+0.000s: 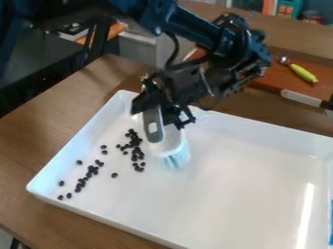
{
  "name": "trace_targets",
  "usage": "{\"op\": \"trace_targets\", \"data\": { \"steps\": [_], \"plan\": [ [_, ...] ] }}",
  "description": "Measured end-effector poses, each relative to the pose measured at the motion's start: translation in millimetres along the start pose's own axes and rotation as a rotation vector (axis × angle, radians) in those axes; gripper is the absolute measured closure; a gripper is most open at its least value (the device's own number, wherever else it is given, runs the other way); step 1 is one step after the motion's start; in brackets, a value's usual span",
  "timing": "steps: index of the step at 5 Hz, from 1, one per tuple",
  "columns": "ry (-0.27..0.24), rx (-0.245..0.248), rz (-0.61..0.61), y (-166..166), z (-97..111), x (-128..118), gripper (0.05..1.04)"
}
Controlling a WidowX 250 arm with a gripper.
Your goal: Sweep into pile
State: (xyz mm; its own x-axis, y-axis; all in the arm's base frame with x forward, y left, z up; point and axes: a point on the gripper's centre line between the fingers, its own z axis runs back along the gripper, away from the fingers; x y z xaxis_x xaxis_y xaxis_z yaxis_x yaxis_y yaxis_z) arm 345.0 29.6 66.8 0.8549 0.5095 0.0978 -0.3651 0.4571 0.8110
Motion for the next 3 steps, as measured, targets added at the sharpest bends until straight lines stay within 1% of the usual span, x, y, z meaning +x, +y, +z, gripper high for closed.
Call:
{"op": "trace_targets", "data": {
  "steps": [1,2,3],
  "plan": [
    [-0.001,0.001,0.027,5,-7,-5,0.613],
    [0.009,0.027,0.034,12,-16,-10,0.616],
    [0.006,0.047,0.035,16,-19,-12,0.616]
  ]
}}
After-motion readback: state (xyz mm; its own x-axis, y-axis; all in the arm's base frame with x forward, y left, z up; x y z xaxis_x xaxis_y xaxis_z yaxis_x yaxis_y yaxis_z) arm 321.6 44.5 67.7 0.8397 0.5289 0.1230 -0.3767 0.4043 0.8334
